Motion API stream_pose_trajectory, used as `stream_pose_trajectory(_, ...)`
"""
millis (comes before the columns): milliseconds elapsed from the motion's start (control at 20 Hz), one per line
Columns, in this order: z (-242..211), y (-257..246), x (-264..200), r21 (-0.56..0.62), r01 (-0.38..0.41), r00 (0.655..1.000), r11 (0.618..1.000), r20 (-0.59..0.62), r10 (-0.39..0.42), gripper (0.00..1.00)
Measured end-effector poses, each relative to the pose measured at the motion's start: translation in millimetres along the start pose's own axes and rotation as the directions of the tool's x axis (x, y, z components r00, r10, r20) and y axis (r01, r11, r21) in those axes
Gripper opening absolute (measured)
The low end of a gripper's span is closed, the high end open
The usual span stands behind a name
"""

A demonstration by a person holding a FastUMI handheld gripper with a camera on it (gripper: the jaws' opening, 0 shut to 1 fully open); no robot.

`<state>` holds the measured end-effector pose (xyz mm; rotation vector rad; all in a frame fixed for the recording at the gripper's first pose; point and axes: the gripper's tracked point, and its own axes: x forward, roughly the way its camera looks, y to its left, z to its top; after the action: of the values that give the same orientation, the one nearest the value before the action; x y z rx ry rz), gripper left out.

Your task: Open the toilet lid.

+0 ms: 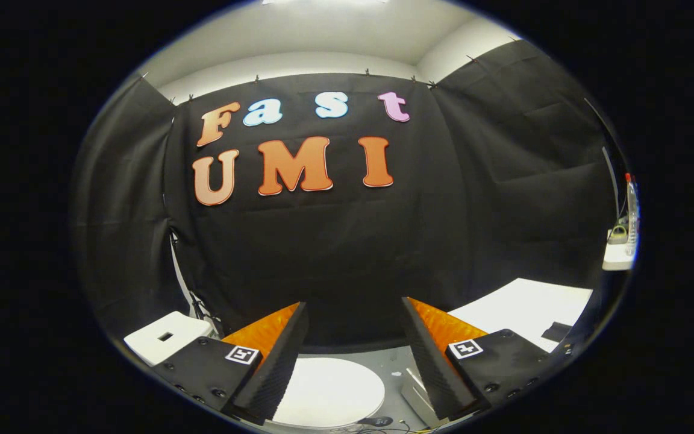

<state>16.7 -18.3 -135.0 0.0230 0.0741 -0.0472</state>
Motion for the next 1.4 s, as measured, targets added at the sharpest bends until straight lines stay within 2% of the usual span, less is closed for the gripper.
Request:
stream_pose_trajectory(200, -56, -27, 5, 0.026, 0.053, 0.997, 0.998, -0.059, -0.052, 0.98)
stream_pose_trajectory(550, -150, -65, -1, 0.150, 0.153, 0.975, 0.977, -0.181, -0.125, 0.98)
stream_pose_trajectory(950, -272, -94, -22, 0.191, 0.245, 0.915, 0.951, -0.371, -0.162, 0.99)
stream_pose_trajectory(1200, -324, -107, -33, 0.309, 0.309, 0.885, 0.900, -0.439, -0.154, 0.99)
stream_pose_trajectory(1400, -377, -110, -48, 0.363, 0.371, 0.831, 0.855, -0.541, -0.131, 0.99)
